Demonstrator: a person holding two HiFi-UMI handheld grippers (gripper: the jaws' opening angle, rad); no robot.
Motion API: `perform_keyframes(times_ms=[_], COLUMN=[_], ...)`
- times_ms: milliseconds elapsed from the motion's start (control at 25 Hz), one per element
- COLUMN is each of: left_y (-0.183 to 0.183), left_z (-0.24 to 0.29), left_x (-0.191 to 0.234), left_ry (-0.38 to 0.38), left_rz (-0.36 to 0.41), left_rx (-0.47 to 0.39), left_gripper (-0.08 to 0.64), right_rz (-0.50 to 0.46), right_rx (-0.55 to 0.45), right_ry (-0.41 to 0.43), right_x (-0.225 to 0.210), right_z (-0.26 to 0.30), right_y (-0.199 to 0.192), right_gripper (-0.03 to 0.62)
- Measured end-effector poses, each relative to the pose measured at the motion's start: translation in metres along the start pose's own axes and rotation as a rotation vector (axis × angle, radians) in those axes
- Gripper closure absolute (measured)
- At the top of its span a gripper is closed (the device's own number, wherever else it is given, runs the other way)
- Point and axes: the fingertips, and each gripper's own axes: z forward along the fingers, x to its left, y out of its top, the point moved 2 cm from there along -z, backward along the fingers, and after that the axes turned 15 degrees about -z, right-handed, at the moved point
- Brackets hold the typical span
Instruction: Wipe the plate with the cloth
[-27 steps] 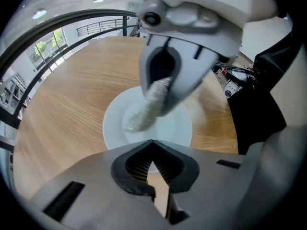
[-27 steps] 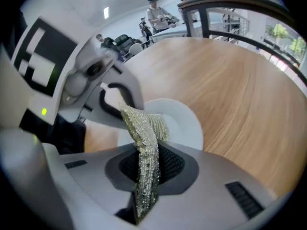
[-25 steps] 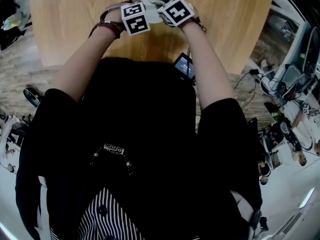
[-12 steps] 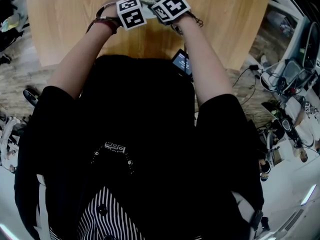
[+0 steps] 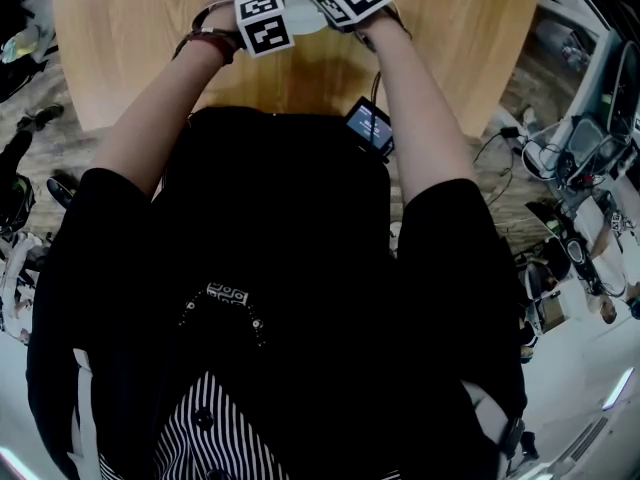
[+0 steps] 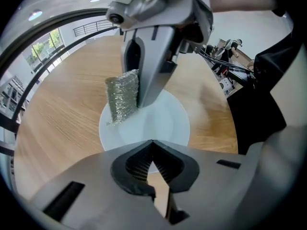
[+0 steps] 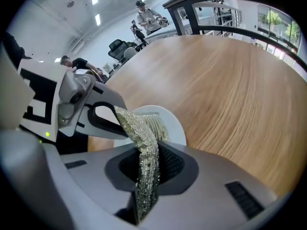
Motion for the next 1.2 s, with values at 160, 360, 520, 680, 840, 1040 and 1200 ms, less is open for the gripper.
perform_keyframes(times_ms=[160,360,520,680,840,1040,1200], left_y=[0.004,0.001,-0.003,-0.007,-0.008,-0.003,-0.01], left_z=[0.001,0.006,0.009,0.009,0.01,0.003,-0.046], left_x=[0.0,-0.003,-0.005,-0.006,-0.004,0.002,0.012], left_ry=[0.007,-0.023,-0.016,0.009,0.037,0.071,0.063], left_rz=[-0.014,-0.06,-0.052,-0.051,-0.052,-0.159,-0.421], left_rx=[-0.012,-0.018,-0.001,0.0,0.002,-0.039,-0.27], left_gripper=[0.563,0.563,0.563,0.563,0.563,0.563,0.563], right_rz=[-0.065,-0.06,0.063,0.094,0.195,0.573,0.549], right_rx=[0.026,-0.003,-0.009,-0.053,-0.142,-0.51,-0.67], right_ry=[-0.052,-0.091,0.085,0.089,0.089,0.24,0.235], right_x=[-0.003,0.014,0.048,0.073,0.074,0.063,0.072], right_z=[-0.002,0.004,0.015,0.024,0.024,-0.026,-0.088], right_y=[0.004,-0.007,-0.029,-0.032,-0.029,-0.022,-0.007], right_gripper=[0.545,0.545,0.545,0.545,0.545,0.543,0.543])
